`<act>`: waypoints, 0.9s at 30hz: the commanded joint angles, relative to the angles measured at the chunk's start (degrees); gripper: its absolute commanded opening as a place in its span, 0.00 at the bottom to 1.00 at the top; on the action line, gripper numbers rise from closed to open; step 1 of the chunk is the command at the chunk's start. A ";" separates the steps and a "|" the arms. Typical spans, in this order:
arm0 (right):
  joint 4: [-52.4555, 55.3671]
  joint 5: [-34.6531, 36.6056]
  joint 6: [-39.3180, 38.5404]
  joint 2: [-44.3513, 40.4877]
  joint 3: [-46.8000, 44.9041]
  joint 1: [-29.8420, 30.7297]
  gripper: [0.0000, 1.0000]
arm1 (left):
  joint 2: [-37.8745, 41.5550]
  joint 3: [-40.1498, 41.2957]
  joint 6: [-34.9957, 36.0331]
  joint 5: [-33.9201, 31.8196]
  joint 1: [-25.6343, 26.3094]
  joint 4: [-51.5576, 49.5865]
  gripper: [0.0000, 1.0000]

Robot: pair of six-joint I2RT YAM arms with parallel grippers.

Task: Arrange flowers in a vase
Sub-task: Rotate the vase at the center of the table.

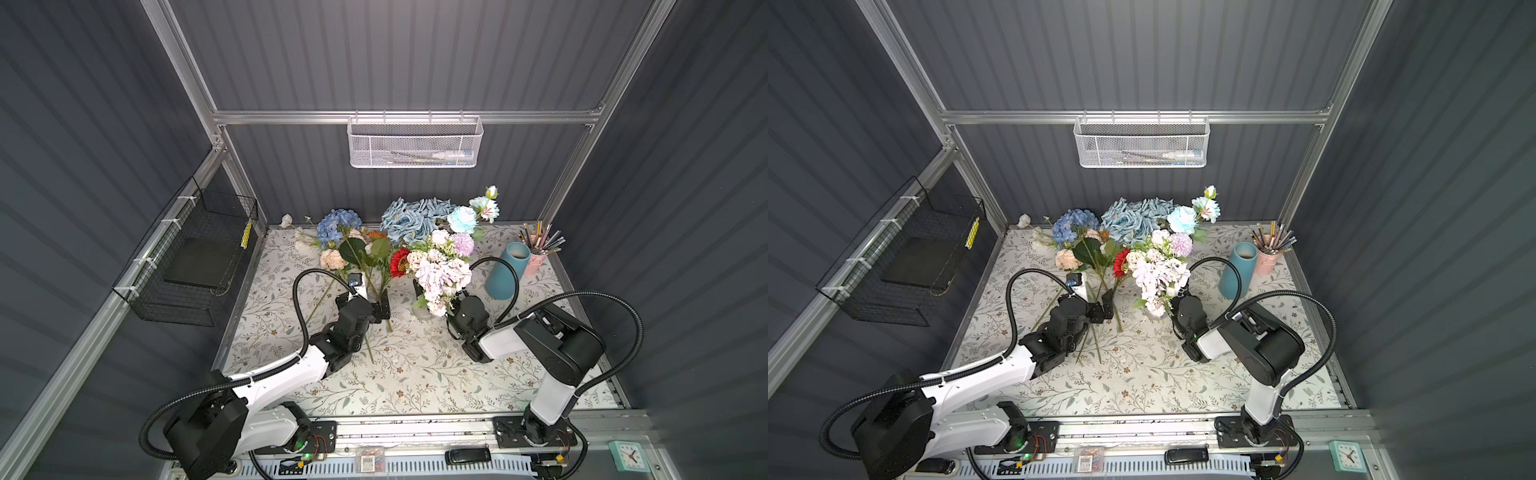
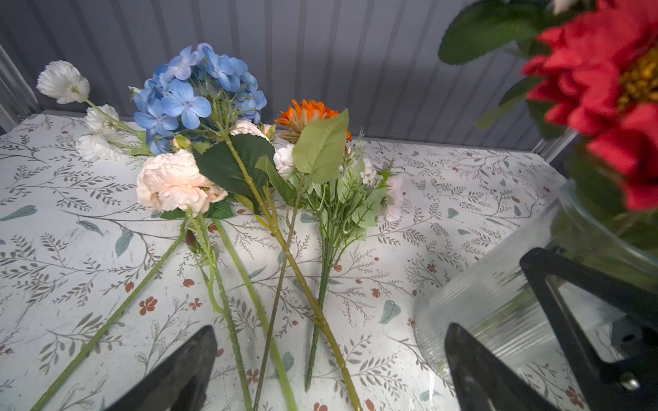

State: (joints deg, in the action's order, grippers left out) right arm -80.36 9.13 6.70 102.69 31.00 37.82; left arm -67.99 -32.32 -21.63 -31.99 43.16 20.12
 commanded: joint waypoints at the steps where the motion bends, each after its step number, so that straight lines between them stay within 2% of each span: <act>1: -2.89 1.42 -1.73 1.15 1.87 -0.03 0.96 | 3.76 1.54 -1.26 -1.03 -3.86 -0.16 1.00; 7: -2.89 1.78 -2.14 2.21 2.32 -0.16 0.79 | 8.67 1.96 0.32 -5.51 -10.91 -3.71 1.00; 10: -2.88 1.73 -2.30 2.50 2.36 -0.21 0.73 | 10.10 2.59 -1.42 -5.57 -15.25 -5.42 1.00; 16: -2.93 2.19 -3.00 2.78 1.91 -0.15 0.66 | 9.86 4.19 -7.72 0.17 -23.22 -7.11 1.00; 23: -2.96 2.36 -4.47 2.56 1.42 -0.03 0.68 | 7.43 4.22 -8.88 2.89 -24.70 -6.68 1.00; 27: -3.35 2.41 -5.35 2.27 0.78 0.39 0.85 | 5.92 3.88 -8.04 4.30 -24.70 -6.85 1.00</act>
State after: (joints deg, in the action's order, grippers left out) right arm -82.28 10.39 2.72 104.49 32.49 37.85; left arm -61.32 -28.51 -29.23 -29.52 18.72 13.69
